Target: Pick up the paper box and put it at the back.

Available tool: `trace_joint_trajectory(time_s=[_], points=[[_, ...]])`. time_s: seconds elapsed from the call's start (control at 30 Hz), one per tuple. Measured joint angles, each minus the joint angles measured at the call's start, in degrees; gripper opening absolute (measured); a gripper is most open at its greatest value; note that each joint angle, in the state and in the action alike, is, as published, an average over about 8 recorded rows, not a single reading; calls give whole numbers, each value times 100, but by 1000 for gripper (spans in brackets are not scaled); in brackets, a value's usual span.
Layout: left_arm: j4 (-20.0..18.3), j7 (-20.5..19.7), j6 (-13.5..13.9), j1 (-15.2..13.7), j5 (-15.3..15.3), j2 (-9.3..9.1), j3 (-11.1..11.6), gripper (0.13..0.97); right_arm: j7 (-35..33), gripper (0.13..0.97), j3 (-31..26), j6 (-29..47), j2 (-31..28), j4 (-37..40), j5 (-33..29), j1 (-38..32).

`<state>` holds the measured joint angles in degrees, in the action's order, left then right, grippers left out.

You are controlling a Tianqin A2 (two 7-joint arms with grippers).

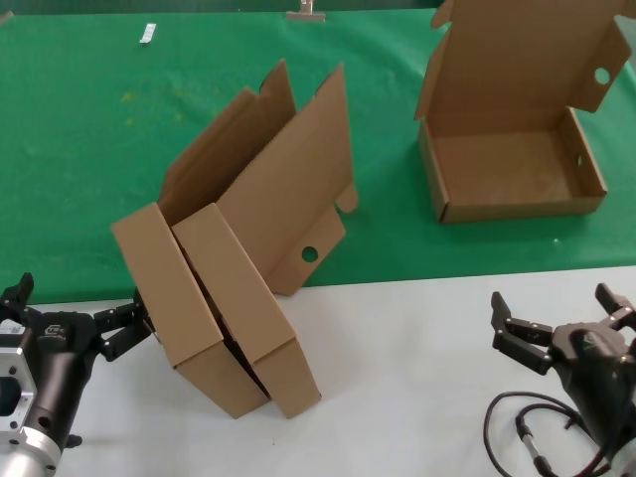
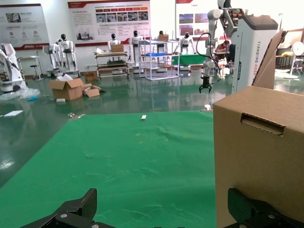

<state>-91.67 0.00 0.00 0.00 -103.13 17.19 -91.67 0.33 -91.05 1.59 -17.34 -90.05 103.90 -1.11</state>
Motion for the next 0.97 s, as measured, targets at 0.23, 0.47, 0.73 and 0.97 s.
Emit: trace_joint_trajectory(time_s=[0.23, 0.47, 0.73, 0.97], points=[[0, 1, 0, 0, 0, 0, 0, 966, -1, 966, -3, -6, 1, -6, -3, 4], [0, 3, 0, 0, 0, 0, 0, 966, -1, 966, -3, -6, 1, -6, -3, 4], [0, 1, 0, 0, 0, 0, 0, 966, -1, 966, -3, -6, 1, -6, -3, 4], [0, 1, 0, 0, 0, 0, 0, 966, -1, 966, -3, -6, 1, -6, -3, 4]])
